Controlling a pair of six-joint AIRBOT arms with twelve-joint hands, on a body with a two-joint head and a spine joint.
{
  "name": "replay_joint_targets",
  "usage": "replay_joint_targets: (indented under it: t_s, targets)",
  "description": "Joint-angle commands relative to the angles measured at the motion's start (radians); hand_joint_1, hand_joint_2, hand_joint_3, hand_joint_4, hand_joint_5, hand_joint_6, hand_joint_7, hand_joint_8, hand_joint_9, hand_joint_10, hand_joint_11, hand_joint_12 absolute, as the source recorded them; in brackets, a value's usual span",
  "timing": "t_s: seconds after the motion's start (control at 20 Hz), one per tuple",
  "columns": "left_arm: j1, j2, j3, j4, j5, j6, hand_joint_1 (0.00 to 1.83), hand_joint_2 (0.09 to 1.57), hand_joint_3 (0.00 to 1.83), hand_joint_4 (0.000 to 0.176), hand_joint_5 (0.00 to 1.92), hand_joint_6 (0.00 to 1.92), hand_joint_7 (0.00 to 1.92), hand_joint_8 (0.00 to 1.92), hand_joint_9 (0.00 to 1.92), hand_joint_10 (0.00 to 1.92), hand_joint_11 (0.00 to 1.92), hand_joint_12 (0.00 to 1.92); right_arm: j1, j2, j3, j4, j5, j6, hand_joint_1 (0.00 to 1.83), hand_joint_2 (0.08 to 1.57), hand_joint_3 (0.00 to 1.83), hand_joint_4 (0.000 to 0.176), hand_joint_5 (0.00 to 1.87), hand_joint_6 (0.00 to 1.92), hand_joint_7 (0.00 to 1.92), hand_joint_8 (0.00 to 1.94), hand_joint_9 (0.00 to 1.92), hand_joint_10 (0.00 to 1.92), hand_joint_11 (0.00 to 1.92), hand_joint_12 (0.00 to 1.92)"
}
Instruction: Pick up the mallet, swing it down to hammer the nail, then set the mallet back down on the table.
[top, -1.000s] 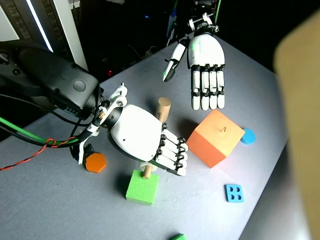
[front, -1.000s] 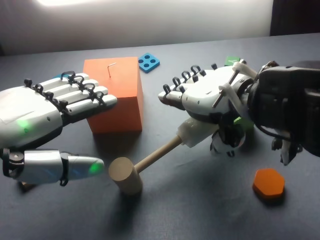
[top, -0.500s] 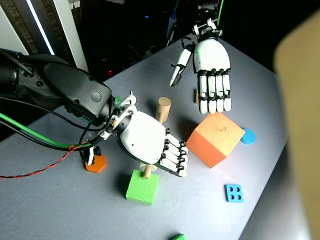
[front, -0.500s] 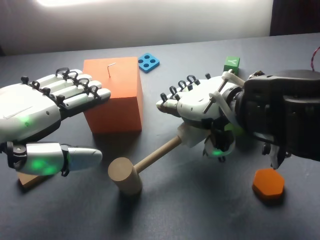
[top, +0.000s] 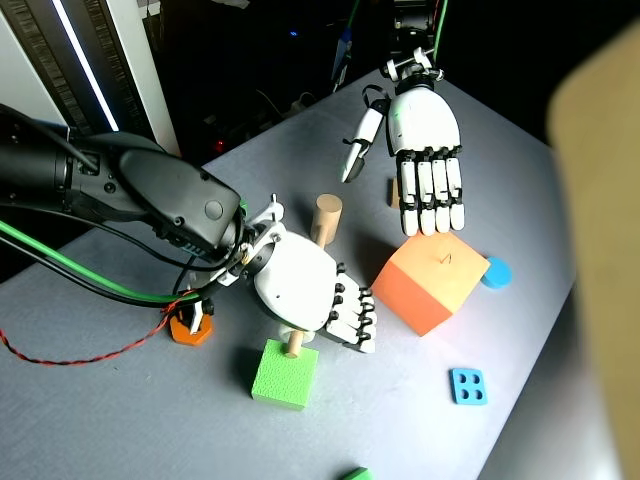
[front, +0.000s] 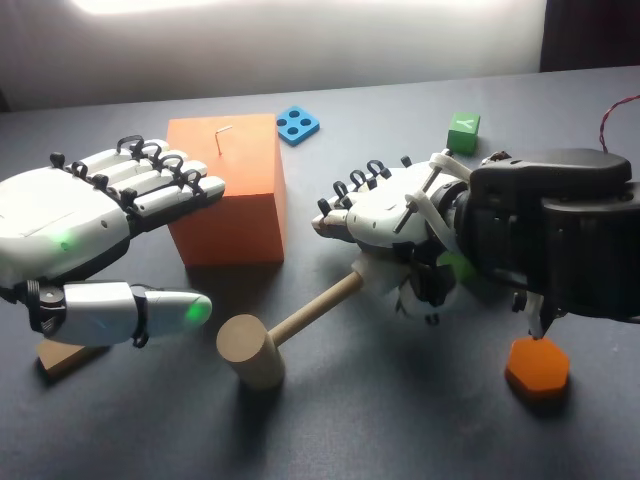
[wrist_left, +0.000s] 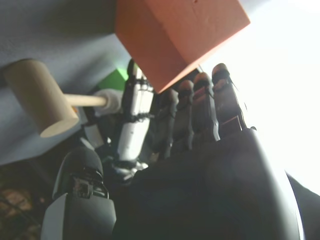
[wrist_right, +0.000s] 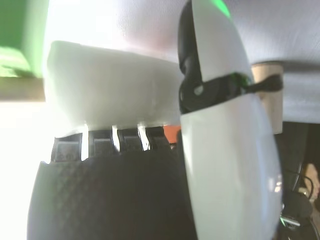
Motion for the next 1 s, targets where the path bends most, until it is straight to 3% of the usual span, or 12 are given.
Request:
replay_joint_targets:
  t_s: [0.0, 0.05, 0.1, 0.2, 0.55, 0.65, 0.7, 0.95]
  targets:
    - [-0.008, -0.001, 0.007, -0.02, -0.106, -0.001, 0.0, 1.2, 0.0, 0.0, 0.1, 0.0, 0.08, 0.01, 0.04, 0.01, 0.02, 0.01, 0.001, 0.0, 0.003, -0.028, -0.028, 0.0, 1.25, 0.99, 0.02, 0.0, 0.1, 0.02, 0.0, 0.0, 0.0, 0.0, 0.02, 0.02]
    - [-0.008, -0.003, 0.01, -0.023, -0.106, -0.001, 0.0, 1.2, 0.0, 0.0, 0.1, 0.0, 0.08, 0.01, 0.05, 0.01, 0.02, 0.01, -0.001, -0.001, 0.005, -0.028, -0.034, -0.003, 1.23, 0.99, 0.01, 0.0, 0.07, 0.01, 0.0, 0.0, 0.0, 0.0, 0.02, 0.02]
    - [-0.009, -0.004, 0.013, -0.026, -0.106, -0.001, 0.0, 1.2, 0.0, 0.0, 0.1, 0.0, 0.08, 0.01, 0.06, 0.01, 0.03, 0.01, -0.003, -0.003, 0.005, -0.028, -0.036, -0.01, 1.22, 0.97, 0.0, 0.0, 0.09, 0.0, 0.02, 0.0, 0.0, 0.0, 0.0, 0.2]
    - [-0.009, -0.007, 0.017, -0.031, -0.106, -0.001, 0.0, 1.19, 0.0, 0.0, 0.09, 0.0, 0.08, 0.0, 0.05, 0.01, 0.03, 0.01, -0.005, -0.005, 0.005, -0.029, -0.036, -0.014, 1.23, 0.99, 0.01, 0.0, 0.12, 0.0, 0.0, 0.0, 0.0, 0.0, 0.0, 0.09]
    - [-0.009, -0.021, 0.023, -0.04, -0.099, -0.004, 0.0, 1.19, 0.0, 0.0, 0.07, 0.0, 0.05, 0.0, 0.02, 0.0, 0.02, 0.01, -0.008, -0.008, 0.004, -0.029, -0.037, -0.027, 1.24, 1.02, 0.01, 0.0, 0.19, 0.02, 0.04, 0.01, 0.0, 0.0, 0.0, 0.1]
    - [-0.009, -0.021, 0.023, -0.04, -0.093, -0.006, 0.0, 1.19, 0.0, 0.0, 0.09, 0.01, 0.06, 0.01, 0.03, 0.0, 0.02, 0.01, -0.007, -0.008, 0.004, -0.029, -0.039, -0.027, 1.25, 0.99, 0.0, 0.0, 0.2, 0.0, 0.08, 0.0, 0.03, 0.0, 0.0, 0.25]
    - [-0.009, -0.021, 0.023, -0.04, -0.089, -0.009, 0.0, 1.19, 0.0, 0.0, 0.09, 0.01, 0.06, 0.01, 0.03, 0.01, 0.03, 0.02, -0.007, -0.008, 0.004, -0.033, -0.039, -0.027, 1.23, 1.0, 0.0, 0.0, 0.23, 0.01, 0.11, 0.0, 0.06, 0.01, 0.0, 0.46]
    - [-0.008, -0.021, 0.021, -0.04, -0.07, -0.02, 0.0, 1.2, 0.0, 0.0, 0.1, 0.01, 0.07, 0.0, 0.04, 0.0, 0.03, 0.01, -0.007, -0.008, 0.004, -0.036, -0.039, -0.027, 1.24, 1.0, 0.0, 0.0, 0.24, 0.0, 0.17, 0.01, 0.11, 0.01, 0.0, 0.6]
